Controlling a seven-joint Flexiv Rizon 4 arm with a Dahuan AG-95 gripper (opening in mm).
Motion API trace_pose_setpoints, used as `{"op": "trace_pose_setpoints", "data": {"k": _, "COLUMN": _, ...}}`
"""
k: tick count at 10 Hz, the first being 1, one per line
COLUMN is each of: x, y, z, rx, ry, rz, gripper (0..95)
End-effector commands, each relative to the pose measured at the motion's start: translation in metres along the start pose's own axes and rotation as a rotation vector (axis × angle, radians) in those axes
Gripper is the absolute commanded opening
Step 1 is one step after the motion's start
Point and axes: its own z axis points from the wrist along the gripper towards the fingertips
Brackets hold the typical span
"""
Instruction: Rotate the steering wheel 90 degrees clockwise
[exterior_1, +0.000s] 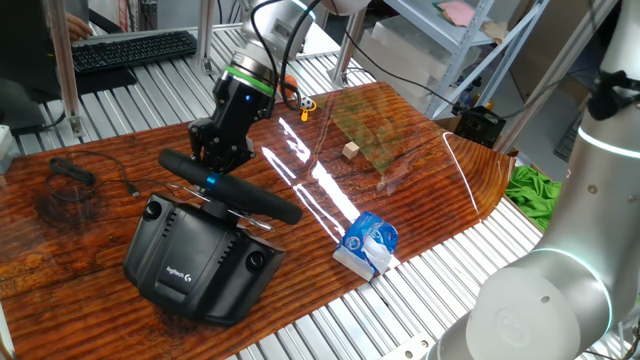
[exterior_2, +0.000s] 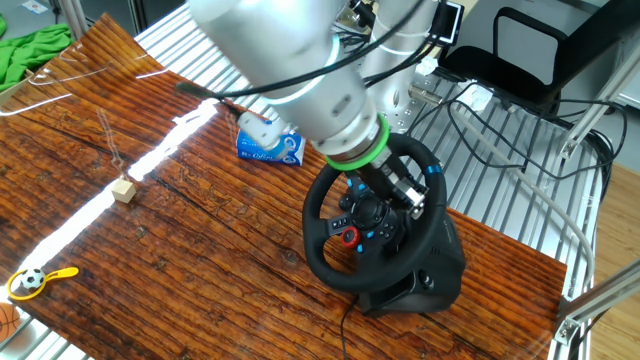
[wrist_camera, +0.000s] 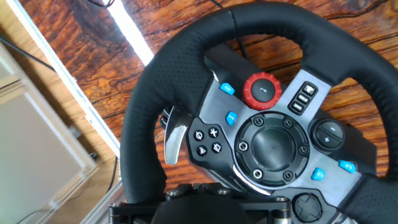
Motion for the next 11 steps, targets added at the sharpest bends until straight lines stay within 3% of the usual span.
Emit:
{"op": "trace_pose_setpoints", "data": {"k": 1, "x": 0.002, "y": 0.000, "z": 0.000, "rx": -0.093, "ry": 0.077, "rz": 0.007, "gripper": 0.0}}
{"op": "trace_pose_setpoints", "data": {"k": 2, "x": 0.004, "y": 0.001, "z": 0.001, "rx": -0.093, "ry": 0.099, "rz": 0.001, "gripper": 0.0}}
{"op": "trace_pose_setpoints", "data": {"k": 5, "x": 0.009, "y": 0.004, "z": 0.002, "rx": -0.103, "ry": 0.113, "rz": -0.004, "gripper": 0.0}}
{"op": "trace_pose_setpoints", "data": {"k": 11, "x": 0.011, "y": 0.008, "z": 0.002, "rx": -0.102, "ry": 0.119, "rz": 0.000, "gripper": 0.0}}
